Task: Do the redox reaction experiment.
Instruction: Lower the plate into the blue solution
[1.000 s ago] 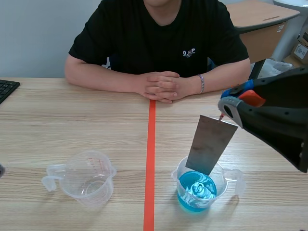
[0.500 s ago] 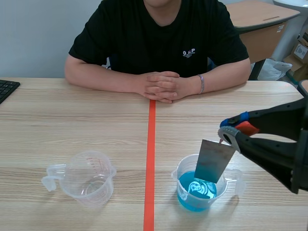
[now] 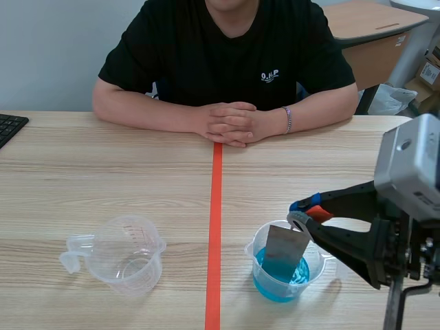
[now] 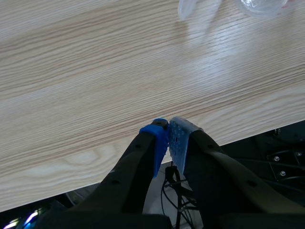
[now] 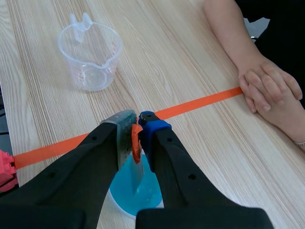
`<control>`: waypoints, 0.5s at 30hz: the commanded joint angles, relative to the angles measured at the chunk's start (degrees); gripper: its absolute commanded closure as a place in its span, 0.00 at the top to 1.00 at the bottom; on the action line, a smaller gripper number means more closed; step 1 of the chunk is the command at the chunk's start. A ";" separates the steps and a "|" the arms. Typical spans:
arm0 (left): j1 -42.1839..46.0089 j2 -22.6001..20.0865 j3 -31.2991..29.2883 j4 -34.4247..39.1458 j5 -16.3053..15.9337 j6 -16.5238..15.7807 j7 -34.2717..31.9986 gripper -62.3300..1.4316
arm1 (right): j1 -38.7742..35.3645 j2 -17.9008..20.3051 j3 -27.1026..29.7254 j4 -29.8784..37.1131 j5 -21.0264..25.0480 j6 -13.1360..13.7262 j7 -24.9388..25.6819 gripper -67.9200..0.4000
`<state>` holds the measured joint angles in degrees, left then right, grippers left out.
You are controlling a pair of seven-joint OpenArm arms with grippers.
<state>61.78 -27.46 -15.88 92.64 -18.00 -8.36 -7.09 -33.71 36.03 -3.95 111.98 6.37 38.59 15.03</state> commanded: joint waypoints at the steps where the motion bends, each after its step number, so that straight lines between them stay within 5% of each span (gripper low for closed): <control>1: 0.42 0.13 -0.02 1.18 -0.39 0.11 -0.79 0.09 | 1.18 0.76 -0.11 0.24 0.22 -0.24 1.11 0.03; 15: 0.24 0.13 0.00 1.16 -0.74 0.07 -0.81 0.09 | 3.43 0.76 -1.92 -4.74 -1.07 -0.20 2.82 0.03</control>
<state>61.76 -27.46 -15.88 92.64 -18.04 -8.36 -7.09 -30.35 36.03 -6.02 107.09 5.37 38.39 18.15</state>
